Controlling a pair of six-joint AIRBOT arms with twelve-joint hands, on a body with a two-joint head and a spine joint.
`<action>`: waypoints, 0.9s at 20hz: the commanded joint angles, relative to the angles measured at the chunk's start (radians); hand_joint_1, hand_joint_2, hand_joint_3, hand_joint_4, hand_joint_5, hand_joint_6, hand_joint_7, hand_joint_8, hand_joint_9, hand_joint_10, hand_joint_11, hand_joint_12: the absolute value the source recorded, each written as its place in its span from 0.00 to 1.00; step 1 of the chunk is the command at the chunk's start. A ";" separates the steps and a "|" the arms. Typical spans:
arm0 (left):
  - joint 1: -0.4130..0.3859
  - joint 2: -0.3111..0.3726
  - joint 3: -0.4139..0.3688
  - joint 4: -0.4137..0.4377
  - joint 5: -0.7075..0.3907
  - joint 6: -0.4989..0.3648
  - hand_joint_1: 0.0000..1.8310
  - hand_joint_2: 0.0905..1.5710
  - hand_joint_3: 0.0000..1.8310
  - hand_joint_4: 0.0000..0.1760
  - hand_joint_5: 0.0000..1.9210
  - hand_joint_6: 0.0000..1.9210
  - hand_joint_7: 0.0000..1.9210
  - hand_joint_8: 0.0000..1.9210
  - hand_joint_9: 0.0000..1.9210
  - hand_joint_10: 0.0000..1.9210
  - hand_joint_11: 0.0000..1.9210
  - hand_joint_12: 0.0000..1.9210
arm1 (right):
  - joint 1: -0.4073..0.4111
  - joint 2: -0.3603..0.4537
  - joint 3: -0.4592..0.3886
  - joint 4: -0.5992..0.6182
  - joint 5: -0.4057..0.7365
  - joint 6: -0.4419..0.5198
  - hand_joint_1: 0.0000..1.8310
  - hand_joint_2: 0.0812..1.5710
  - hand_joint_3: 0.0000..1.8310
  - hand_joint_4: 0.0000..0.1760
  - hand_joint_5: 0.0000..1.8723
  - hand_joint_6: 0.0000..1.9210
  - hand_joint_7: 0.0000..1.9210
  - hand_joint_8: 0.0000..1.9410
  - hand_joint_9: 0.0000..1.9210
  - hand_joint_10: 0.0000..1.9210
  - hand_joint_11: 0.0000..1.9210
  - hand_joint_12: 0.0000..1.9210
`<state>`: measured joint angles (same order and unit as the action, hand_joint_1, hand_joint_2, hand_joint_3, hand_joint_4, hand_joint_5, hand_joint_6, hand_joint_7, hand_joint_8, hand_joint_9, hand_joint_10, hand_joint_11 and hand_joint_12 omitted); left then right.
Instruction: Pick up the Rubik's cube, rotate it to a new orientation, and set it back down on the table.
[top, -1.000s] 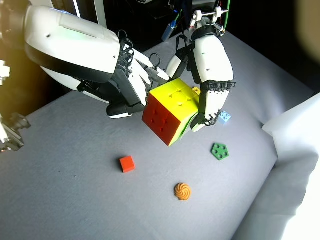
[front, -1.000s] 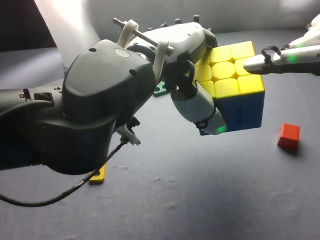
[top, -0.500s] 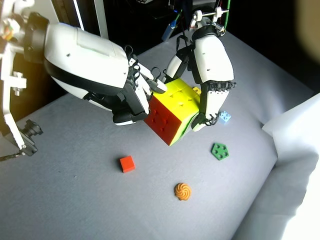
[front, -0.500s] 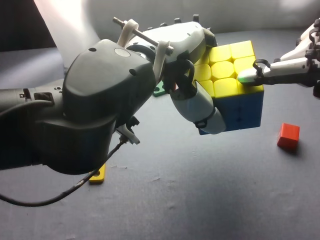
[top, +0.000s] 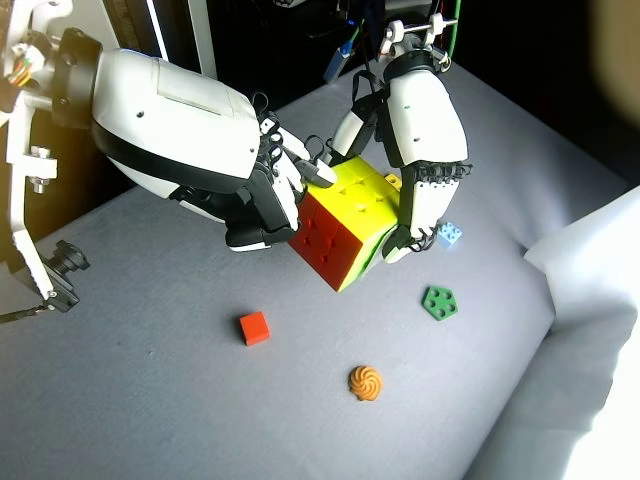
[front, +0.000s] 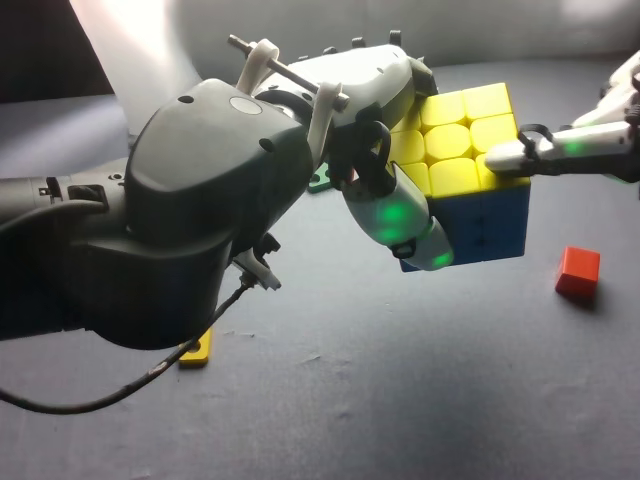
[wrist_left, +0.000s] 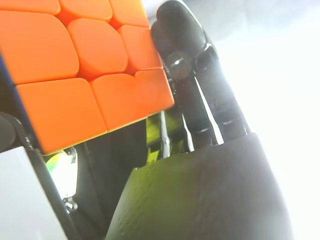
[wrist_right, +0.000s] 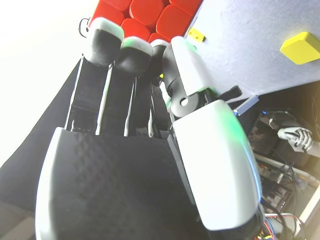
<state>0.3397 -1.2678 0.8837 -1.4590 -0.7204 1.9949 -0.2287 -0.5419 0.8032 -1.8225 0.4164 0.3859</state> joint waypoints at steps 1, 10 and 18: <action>-0.022 0.005 -0.002 0.073 -0.028 -0.011 0.76 0.67 0.00 0.00 0.48 0.52 0.55 0.43 0.53 0.58 0.47 0.68 | 0.011 0.008 -0.008 0.030 0.000 -0.007 0.70 0.84 0.00 0.00 0.13 0.00 0.31 0.86 0.42 1.00 0.42 1.00; -0.021 0.004 -0.005 0.073 -0.028 -0.006 0.76 0.66 0.00 0.00 0.50 0.49 0.58 0.37 0.54 0.58 0.46 0.66 | -0.029 0.032 -0.027 0.030 0.003 -0.002 0.70 0.83 0.00 0.00 0.14 0.00 0.33 0.84 0.44 1.00 0.43 1.00; -0.022 0.004 -0.006 0.069 -0.034 -0.006 0.76 0.67 0.00 0.00 0.48 0.54 0.56 0.40 0.53 0.57 0.47 0.64 | -0.050 0.005 -0.029 0.030 -0.002 0.001 0.70 0.82 0.00 0.00 0.15 0.00 0.33 0.84 0.42 1.00 0.41 1.00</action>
<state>0.3397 -1.2675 0.8825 -1.4631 -0.7277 2.0167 -0.2802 -0.5343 0.7788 -1.8179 0.4202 0.3908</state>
